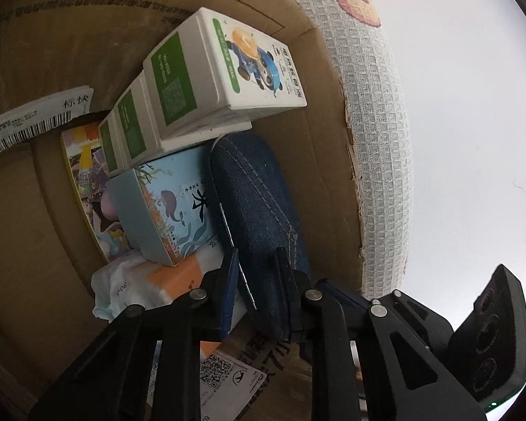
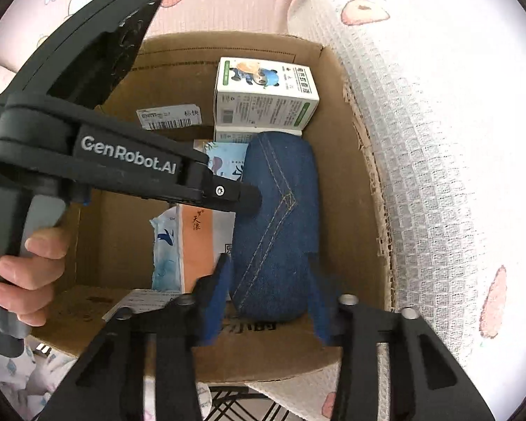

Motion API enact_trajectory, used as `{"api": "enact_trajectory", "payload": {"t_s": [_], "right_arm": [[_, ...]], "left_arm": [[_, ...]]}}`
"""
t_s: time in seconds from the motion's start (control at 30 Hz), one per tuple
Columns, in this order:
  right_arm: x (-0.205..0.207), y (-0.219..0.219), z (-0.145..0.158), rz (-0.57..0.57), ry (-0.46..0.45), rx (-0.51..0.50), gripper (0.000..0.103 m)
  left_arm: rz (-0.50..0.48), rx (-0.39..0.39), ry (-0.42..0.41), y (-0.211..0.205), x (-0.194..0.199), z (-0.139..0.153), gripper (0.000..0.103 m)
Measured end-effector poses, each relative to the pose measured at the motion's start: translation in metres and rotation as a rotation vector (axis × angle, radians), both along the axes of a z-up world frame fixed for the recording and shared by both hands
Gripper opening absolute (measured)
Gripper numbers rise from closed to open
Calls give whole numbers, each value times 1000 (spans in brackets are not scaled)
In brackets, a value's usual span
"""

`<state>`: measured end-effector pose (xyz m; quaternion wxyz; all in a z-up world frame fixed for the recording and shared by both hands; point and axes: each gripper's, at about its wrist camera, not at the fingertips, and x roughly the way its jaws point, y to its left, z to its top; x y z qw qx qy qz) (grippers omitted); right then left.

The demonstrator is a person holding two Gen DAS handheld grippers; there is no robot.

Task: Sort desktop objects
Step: 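Lower the denim pencil case into the box beside the tissue pack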

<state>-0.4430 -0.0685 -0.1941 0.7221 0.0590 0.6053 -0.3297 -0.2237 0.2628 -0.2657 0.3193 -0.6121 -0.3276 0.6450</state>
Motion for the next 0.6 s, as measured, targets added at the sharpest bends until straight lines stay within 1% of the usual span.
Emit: {"api": "enact_trajectory", "payload": {"t_s": [0.07, 0.1, 0.13, 0.17, 0.23, 0.43, 0.53, 0.6], "right_arm": [[2, 0, -6, 8, 34, -4, 27], [3, 1, -9, 13, 51, -1, 22], [4, 1, -12, 13, 70, -4, 20], [6, 1, -17, 5, 106, -8, 20], [7, 0, -25, -3, 149, -13, 19], [0, -20, -31, -87, 139, 68, 20], [-2, -19, -31, -76, 134, 63, 20], [-3, -18, -31, -83, 133, 62, 20]], "left_arm": [[-16, 11, -10, 1, 4, -3, 21], [-22, 5, -15, 2, 5, -4, 21], [-31, -3, -21, 4, 7, -6, 21], [-39, -7, -24, 6, 9, -8, 21], [-42, -4, -24, 8, 13, -10, 21], [-37, -24, -31, 9, 14, -14, 21], [-33, -29, -30, 6, 17, -12, 21], [-29, -36, -20, 8, 8, -10, 21]]}}
